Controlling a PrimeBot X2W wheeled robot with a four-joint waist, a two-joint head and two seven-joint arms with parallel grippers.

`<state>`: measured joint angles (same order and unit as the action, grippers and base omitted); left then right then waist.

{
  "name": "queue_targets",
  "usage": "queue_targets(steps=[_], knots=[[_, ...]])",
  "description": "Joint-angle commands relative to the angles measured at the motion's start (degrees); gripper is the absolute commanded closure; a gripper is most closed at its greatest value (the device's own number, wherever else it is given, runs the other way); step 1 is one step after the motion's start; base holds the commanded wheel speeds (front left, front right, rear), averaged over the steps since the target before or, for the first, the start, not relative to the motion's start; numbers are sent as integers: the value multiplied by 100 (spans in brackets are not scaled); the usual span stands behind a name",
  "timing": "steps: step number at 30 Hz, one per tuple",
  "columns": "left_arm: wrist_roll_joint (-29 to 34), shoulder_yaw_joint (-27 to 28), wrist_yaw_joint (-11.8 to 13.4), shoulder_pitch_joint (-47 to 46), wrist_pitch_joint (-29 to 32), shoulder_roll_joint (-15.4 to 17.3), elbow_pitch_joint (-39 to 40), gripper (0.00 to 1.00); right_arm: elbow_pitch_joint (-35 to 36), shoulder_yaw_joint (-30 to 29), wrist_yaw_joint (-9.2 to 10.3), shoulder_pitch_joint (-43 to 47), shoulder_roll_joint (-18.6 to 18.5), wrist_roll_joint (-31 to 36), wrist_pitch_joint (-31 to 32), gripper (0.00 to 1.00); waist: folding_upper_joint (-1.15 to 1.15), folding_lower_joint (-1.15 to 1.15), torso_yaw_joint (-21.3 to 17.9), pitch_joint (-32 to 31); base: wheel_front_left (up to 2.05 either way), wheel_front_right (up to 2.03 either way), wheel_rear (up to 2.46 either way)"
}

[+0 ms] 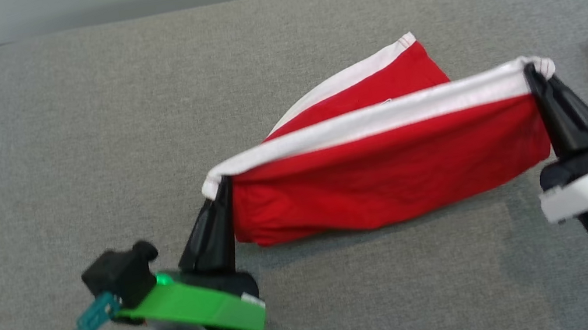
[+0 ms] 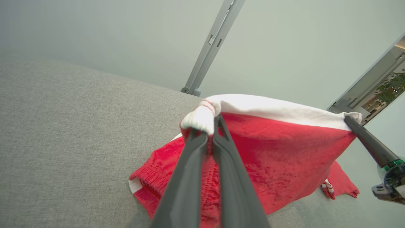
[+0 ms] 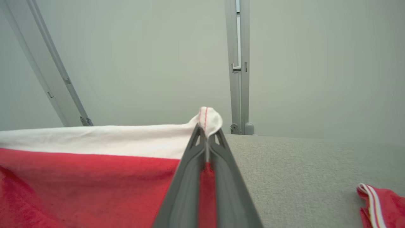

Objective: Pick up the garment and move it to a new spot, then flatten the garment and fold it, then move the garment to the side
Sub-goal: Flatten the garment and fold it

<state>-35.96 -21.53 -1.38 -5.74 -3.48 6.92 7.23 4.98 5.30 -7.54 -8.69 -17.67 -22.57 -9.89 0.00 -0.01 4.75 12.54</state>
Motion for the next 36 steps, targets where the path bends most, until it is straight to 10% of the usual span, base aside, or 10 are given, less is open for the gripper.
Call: queue_targets(steps=[1, 23, 25, 26, 29, 36], knots=[[-5, 41, 69, -451, 89, -44, -221, 100, -309, 34, 9, -418, -30, -79, 68, 100, 0, 1, 267, 967, 0, 0, 0], [-11, -683, 370, -3121, 87, -391, -3271, 100, -4173, 1257, 9, -3970, -412, -462, 131, 100, 0, 1, 660, 1558, 0, 0, 0], [-39, -754, 361, -3174, 84, -393, -3380, 100, -4386, 1297, 9, -4058, -365, -507, 183, 71, 0, 1, 635, 1538, 0, 0, 0], [-37, -792, 386, -3186, 99, -393, -3436, 76, -4477, 1349, 9, -4092, -350, -474, 209, 0, 0, 1, 611, 1521, 0, 0, 0], [-90, -875, 399, -3134, 102, -392, -3523, 0, -4639, 1461, 9, -4141, -305, -462, 160, 0, 0, 1, 528, 1419, 0, 0, 0], [271, -859, 707, -2624, -212, 88, -2925, 0, -4541, 1526, 9, -4062, -358, -288, 521, 0, 0, 1, 216, 1067, 0, 0, 0]])
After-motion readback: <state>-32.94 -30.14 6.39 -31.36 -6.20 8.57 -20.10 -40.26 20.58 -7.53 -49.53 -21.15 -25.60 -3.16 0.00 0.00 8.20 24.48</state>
